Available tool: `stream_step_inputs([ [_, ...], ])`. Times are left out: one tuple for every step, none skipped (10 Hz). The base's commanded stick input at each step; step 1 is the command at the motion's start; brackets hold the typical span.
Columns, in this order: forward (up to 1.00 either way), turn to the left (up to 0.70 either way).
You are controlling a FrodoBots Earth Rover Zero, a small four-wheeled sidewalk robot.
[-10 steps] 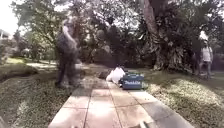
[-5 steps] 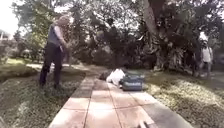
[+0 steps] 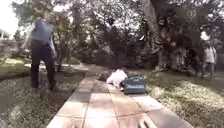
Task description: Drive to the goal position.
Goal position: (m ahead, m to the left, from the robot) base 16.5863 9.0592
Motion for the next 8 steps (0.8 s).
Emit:
stream_step_inputs([
  [0.7, 0.0],
  [0.7, 0.0],
  [0.7, 0.0],
  [0.7, 0.12],
  [0.7, 0.29],
  [0.7, 0.35],
  [0.7, 0.0],
  [0.7, 0.12],
])
